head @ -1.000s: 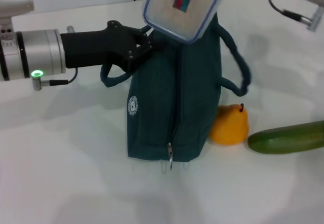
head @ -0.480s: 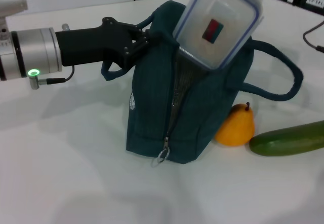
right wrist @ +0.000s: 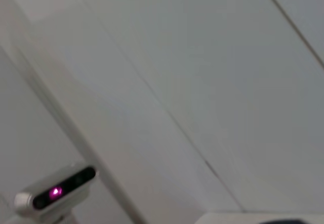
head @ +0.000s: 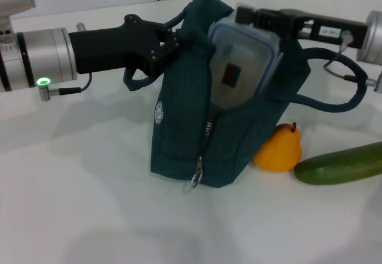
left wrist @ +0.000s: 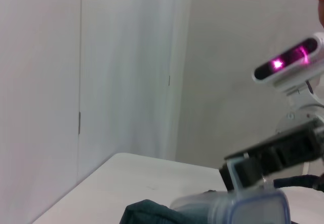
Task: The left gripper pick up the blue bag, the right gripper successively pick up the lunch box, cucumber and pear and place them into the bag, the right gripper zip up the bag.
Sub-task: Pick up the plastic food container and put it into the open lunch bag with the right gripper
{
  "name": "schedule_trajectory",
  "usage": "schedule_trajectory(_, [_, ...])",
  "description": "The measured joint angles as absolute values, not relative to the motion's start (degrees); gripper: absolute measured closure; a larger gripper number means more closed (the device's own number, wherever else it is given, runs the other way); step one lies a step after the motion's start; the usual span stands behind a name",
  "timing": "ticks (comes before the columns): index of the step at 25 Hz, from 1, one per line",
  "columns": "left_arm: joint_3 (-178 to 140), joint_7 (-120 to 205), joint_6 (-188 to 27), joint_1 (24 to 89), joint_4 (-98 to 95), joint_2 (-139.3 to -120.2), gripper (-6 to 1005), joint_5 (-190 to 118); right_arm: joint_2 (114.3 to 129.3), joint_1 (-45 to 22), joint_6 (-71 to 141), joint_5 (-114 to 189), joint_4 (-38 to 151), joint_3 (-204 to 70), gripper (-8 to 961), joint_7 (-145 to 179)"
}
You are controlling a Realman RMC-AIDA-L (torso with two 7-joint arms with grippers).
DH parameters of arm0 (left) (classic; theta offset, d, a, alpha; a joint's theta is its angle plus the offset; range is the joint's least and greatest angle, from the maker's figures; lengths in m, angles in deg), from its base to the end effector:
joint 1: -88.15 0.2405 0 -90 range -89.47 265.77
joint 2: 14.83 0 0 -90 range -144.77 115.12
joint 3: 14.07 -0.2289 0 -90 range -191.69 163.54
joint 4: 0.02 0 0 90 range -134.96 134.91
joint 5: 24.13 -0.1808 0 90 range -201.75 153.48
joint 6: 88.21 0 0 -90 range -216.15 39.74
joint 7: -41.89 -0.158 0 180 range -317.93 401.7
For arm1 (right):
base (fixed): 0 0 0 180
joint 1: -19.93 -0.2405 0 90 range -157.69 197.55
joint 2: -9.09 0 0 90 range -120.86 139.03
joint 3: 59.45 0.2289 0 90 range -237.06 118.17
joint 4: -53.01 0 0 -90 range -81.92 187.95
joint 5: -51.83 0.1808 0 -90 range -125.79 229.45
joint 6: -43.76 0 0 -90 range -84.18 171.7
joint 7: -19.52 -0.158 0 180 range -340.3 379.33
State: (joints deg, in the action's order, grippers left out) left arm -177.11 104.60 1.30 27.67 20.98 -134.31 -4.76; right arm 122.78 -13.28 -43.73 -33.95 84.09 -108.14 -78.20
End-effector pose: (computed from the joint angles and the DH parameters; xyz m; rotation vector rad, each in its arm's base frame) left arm -0.1182 0.3543 -0.0303 -2.8189 -0.2795 -0.8579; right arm 0.1770 0.3360 0.0427 -2.4758 0.9938 1.2272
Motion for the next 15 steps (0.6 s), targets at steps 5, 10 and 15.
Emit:
schedule_trajectory(5, [-177.1, 104.6, 1.3, 27.8, 21.0, -134.27, 908, -4.4, 123.09, -14.5, -44.5, -34.1, 84.4, -111.2, 807, -78.0])
schedule_trajectory(10, [-177.1, 104.5, 1.2, 28.1, 21.0, -134.28, 907, -4.4, 122.68, -15.1, -46.5, -34.2, 85.1, -112.0, 801, -77.8])
schedule_trajectory(15, [-177.1, 104.5, 0.7, 28.6, 20.7, -134.36, 906, -4.4, 122.45, -12.5, -48.0, -34.8, 90.8, -112.2, 738, -78.4])
